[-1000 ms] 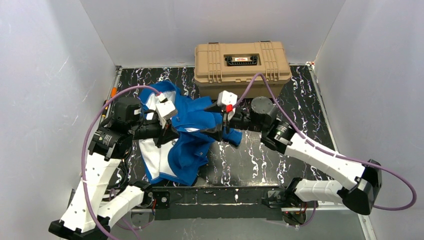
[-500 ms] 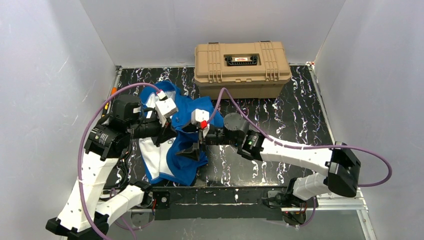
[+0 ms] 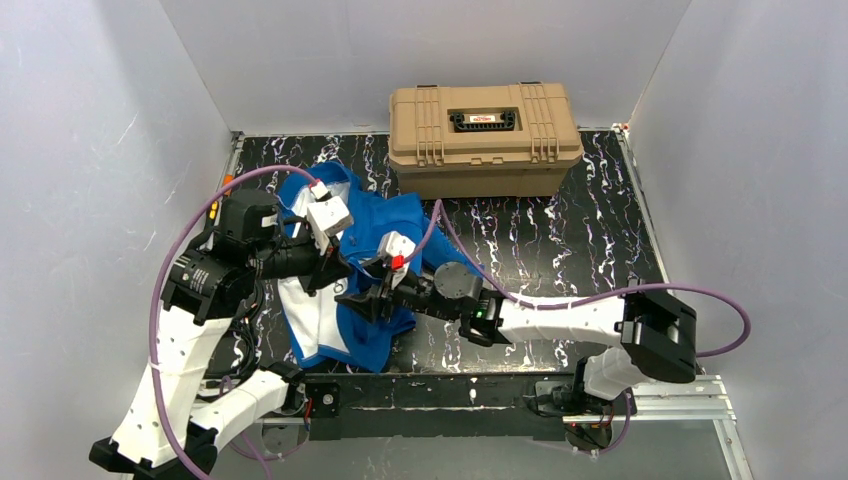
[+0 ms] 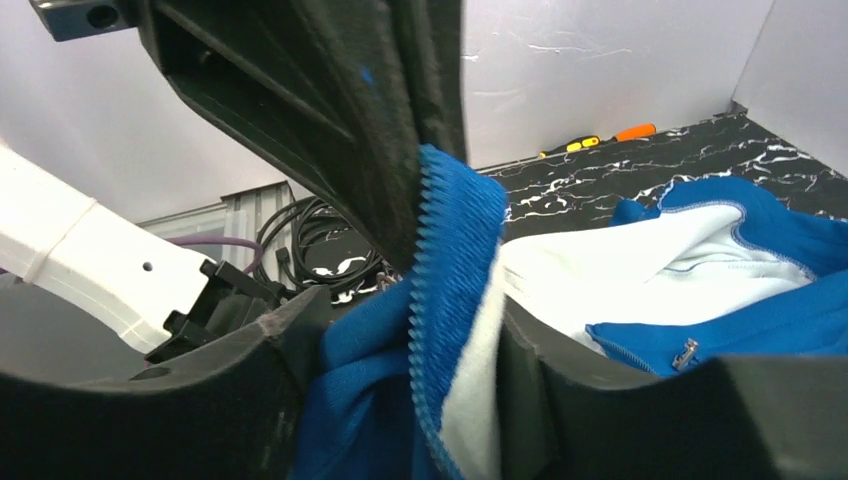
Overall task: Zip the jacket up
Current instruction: Pick up the jacket from the center of the board.
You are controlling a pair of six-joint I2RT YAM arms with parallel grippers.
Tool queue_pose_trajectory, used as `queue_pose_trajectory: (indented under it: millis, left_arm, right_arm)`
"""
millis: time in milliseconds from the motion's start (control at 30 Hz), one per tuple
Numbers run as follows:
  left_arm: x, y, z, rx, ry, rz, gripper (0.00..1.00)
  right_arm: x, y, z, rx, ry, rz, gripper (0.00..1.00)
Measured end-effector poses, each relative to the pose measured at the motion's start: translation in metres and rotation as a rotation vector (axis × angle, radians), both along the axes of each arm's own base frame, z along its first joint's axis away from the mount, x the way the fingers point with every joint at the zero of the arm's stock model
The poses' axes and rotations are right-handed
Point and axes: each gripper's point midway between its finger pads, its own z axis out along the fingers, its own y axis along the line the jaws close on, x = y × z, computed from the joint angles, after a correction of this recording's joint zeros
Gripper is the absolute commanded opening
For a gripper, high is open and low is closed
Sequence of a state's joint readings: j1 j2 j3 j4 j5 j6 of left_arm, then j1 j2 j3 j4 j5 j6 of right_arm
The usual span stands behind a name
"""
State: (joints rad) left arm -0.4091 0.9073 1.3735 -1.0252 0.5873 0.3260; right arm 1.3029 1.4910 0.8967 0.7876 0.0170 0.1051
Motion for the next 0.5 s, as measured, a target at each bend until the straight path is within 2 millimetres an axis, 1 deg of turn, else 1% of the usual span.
queue_pose_trajectory:
  millis: [33, 67, 200, 300, 367, 400, 433, 467, 500]
  left_arm:
    - [0.0, 0.0, 0.0, 0.001, -0.001, -0.001, 0.0]
    - [-0.001, 0.0, 0.001, 0.002, -0.001, -0.003, 0.0]
    - [-0.005, 0.0, 0.001, 0.002, 0.001, -0.018, 0.0]
    - [-0.01, -0.003, 0.004, -0.017, 0.008, -0.045, 0.0]
    - [-0.014, -0.007, 0.007, -0.04, 0.014, -0.071, 0.0]
    - [-0.016, -0.01, 0.009, -0.052, 0.019, -0.083, 0.08]
    - [-0.018, -0.012, 0.01, -0.063, 0.025, -0.095, 0.19]
    - [-0.019, -0.013, 0.011, -0.07, 0.03, -0.101, 0.33]
    - [-0.02, -0.014, 0.011, -0.076, 0.036, -0.107, 0.41]
  right_arm:
    - [0.001, -0.002, 0.001, 0.005, -0.004, -0.008, 0.55]
    - [0.001, -0.005, 0.001, 0.005, -0.008, -0.008, 0.48]
    - [-0.001, -0.023, 0.009, 0.002, -0.037, 0.029, 0.12]
    - [0.002, -0.039, 0.021, 0.012, -0.05, 0.048, 0.02]
    - [0.004, -0.047, 0.028, 0.016, -0.055, 0.061, 0.01]
    - [0.004, -0.05, 0.03, 0.015, -0.056, 0.072, 0.01]
    - [0.003, -0.052, 0.03, 0.008, -0.057, 0.083, 0.01]
    - [0.001, -0.054, 0.028, 0.0, -0.055, 0.095, 0.01]
    - [-0.001, -0.055, 0.026, -0.015, -0.051, 0.113, 0.01]
